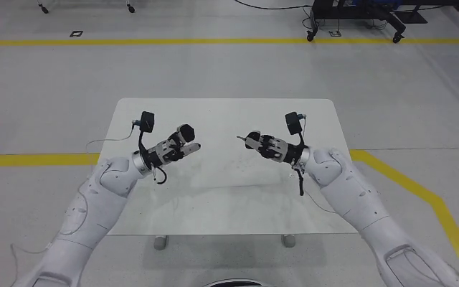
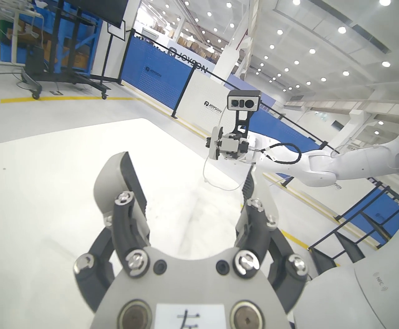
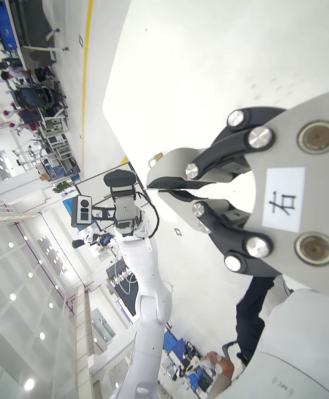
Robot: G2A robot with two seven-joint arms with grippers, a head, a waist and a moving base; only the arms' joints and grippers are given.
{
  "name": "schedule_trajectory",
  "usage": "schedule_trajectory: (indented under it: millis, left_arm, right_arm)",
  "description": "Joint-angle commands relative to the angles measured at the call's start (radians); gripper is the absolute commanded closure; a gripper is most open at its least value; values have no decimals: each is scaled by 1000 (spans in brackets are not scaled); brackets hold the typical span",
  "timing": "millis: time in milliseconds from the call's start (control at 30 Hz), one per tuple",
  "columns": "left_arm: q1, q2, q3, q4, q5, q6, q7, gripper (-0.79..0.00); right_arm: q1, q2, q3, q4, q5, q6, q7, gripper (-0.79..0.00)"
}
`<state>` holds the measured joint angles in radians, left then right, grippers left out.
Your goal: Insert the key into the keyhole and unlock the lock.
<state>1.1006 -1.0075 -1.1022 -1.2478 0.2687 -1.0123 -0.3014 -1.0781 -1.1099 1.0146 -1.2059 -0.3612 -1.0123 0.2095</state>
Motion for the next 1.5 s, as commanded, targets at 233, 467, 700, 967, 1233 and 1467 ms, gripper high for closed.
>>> schedule_trajectory:
  millis: [233,467,700,967,1233,1467]
  left_arm:
    - [153,52,-195,-227,274,198,-31,-785]
    - [330,68,-319,-361,427,472,18,-785]
    - [359,60,-306,-368,510,691,-35,-785]
    - [254,36,-204,-287,550,856,-160,-551]
    - [206,20,-144,-245,560,918,-264,-400]
    - [179,9,-106,-227,590,963,-311,-139]
  right_arm:
    - [-6,2,9,-5,-10,0,-10,0]
    - [-6,2,9,-5,-10,0,-10,0]
    - [-6,2,9,-5,-10,0,-10,0]
    - [-6,2,9,-5,-10,0,-10,0]
    - [-6,2,9,-5,-10,0,-10,0]
    - [-6,2,9,-5,-10,0,-10,0]
